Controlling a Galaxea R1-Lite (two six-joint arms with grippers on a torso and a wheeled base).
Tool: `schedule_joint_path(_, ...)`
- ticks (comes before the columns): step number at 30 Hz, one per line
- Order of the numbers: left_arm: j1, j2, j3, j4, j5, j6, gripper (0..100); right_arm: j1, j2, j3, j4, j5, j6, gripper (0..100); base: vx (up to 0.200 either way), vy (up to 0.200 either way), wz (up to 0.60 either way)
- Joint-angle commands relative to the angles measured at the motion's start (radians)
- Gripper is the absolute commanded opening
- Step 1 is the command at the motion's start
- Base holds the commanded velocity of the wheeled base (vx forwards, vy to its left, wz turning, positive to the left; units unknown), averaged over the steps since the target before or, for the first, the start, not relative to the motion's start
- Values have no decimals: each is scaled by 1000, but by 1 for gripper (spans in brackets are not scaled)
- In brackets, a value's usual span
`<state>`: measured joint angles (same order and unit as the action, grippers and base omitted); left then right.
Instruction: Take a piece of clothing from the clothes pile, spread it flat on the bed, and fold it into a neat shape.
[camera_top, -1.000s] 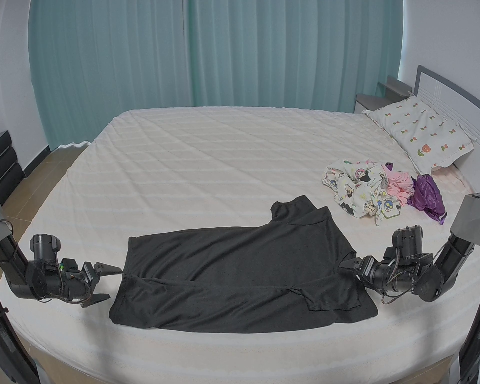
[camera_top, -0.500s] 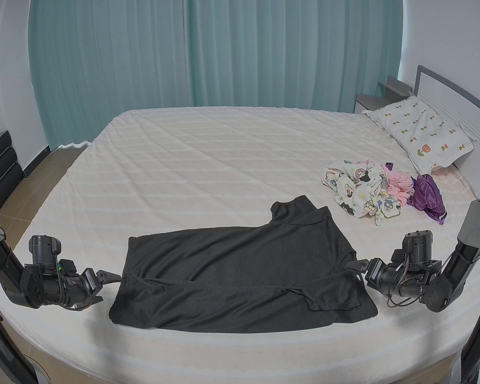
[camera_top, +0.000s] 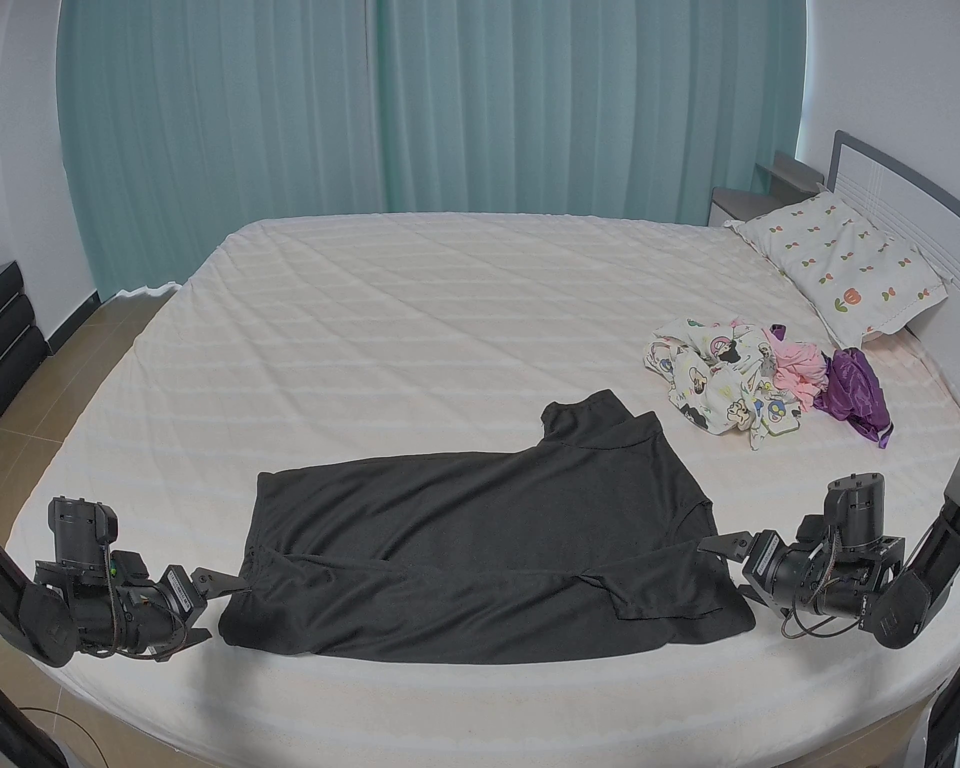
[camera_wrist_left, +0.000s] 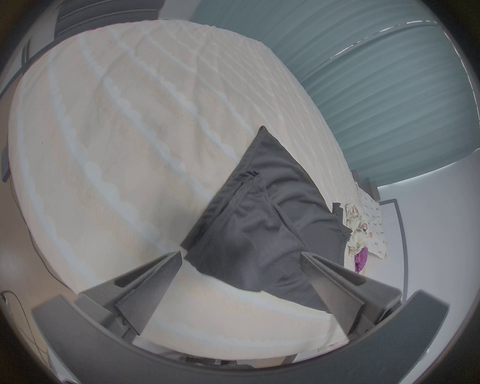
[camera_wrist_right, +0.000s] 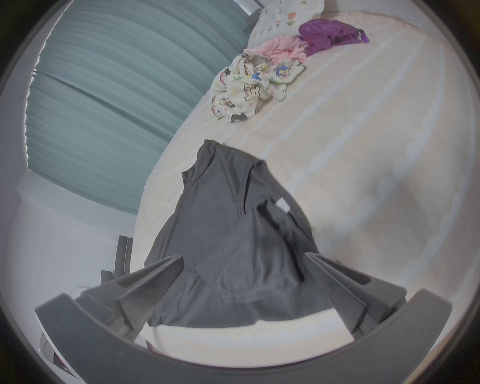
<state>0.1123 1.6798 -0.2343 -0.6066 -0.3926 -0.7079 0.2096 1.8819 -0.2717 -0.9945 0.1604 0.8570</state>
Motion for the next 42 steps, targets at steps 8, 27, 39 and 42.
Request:
schedule_joint_path(8, -79, -12, 15, -9, 50, -61, 100, 30, -24, 42, -1, 1, 16, 100, -100, 0, 0)
schedule_joint_path(27, -261, 270, -69, -220, 356, -326, 100, 106, 0, 52, -1, -47, 48, 100, 0, 0, 0)
schedule_joint_path(39, -249, 370, -158, -225, 422, -364, 0, 159, 13, 55, 0, -48, 70, 100, 0, 0, 0)
schedule_joint_path(42, -250, 373, -152, -232, 446, -367, 0, 165, 34, 57, 0, -53, 68, 100, 0, 0, 0)
